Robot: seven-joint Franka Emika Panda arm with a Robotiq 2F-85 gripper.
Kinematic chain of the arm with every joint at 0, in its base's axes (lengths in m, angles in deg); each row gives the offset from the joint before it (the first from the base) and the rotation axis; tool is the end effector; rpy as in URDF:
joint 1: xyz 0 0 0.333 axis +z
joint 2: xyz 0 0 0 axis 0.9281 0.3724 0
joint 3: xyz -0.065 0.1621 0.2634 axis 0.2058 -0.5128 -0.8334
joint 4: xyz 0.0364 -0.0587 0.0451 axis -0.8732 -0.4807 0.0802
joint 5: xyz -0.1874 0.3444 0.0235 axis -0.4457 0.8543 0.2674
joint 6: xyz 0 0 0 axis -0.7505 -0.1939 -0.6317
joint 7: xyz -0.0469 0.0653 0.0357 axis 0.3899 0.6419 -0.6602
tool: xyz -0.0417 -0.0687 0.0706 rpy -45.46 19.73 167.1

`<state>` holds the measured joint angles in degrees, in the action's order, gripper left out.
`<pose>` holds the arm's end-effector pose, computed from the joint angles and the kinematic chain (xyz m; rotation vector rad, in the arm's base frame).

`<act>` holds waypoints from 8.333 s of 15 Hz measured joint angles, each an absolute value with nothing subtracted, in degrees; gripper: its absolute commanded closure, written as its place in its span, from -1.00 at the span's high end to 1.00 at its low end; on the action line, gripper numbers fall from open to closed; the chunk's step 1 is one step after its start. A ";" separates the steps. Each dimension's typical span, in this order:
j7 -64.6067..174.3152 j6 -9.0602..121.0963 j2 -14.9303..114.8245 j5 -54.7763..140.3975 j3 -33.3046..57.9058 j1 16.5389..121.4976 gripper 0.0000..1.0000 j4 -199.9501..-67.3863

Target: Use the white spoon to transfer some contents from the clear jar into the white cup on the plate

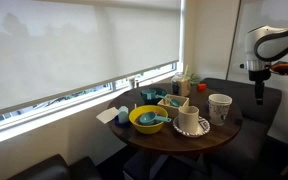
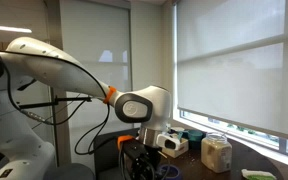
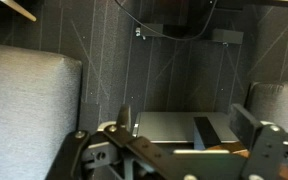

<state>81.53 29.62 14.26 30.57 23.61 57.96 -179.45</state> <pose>0.3688 -0.1987 0.4187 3.0514 0.1100 -0.3666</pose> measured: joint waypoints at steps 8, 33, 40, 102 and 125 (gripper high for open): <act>78.67 39.33 14.32 33.97 24.35 57.92 1.00 -173.97; 98.54 33.00 31.82 57.60 28.04 57.78 1.00 -142.56; 108.53 30.69 45.98 67.38 24.50 54.88 1.00 -127.28; 100.66 5.41 80.48 76.82 10.67 42.59 -0.98 -74.25; 100.32 4.19 82.58 77.68 9.22 41.11 -0.98 -72.21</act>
<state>100.32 4.19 82.58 77.68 9.22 41.11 -72.21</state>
